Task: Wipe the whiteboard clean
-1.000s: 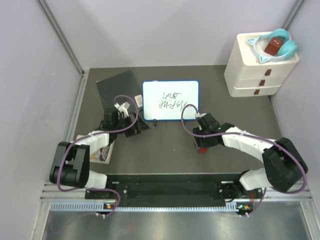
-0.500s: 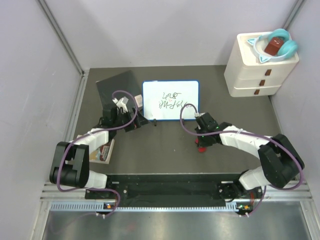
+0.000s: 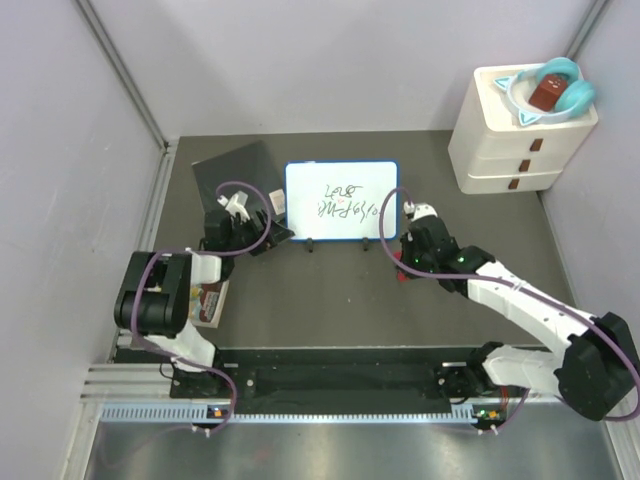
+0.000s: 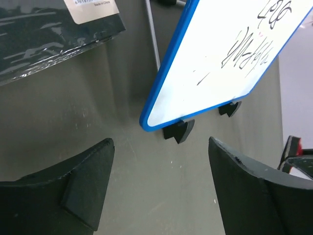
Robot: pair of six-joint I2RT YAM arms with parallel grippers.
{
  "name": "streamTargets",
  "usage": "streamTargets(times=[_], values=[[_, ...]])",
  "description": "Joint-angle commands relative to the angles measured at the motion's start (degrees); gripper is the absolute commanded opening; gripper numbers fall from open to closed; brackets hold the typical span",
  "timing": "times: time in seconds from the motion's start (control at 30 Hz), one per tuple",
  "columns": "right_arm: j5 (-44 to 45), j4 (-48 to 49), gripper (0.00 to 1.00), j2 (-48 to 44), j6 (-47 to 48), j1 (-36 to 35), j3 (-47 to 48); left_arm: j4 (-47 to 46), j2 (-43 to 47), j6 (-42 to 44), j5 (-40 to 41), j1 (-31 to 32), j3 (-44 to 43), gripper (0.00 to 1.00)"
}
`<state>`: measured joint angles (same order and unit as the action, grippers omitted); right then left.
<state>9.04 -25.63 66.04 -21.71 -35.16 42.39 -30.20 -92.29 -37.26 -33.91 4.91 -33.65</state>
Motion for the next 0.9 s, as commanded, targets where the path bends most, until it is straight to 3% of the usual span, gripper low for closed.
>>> streamTargets(times=[0.0,0.1,0.23,0.43,0.7,0.87], values=[[-1.03,2.24,0.0,-0.13,-1.13,-0.53,5.94,-22.84,-4.03,-6.58,-2.47,-0.6,2.44,0.76],[-2.26,3.21,0.0,2.07,-1.75,-0.53,7.87,-29.2,-8.6,-10.28,-3.44,-0.86,3.06,0.7],[-1.74,3.3,0.0,4.88,-3.25,-0.53,10.07,-42.45,-14.83,-13.89,-3.88,-0.95,4.73,0.69],[-0.25,4.71,0.0,6.73,-3.51,-0.53,12.45,-54.24,-20.82,-18.29,-5.55,-0.95,5.26,0.67],[0.89,5.24,0.0,9.72,-3.07,-0.53,15.88,-67.0,-28.8,-23.56,-5.64,-0.95,5.7,0.62],[-0.95,7.51,0.0,12.79,-3.16,-0.53,17.46,-67.01,-31.89,-23.65,-5.73,-0.51,4.21,0.56]])
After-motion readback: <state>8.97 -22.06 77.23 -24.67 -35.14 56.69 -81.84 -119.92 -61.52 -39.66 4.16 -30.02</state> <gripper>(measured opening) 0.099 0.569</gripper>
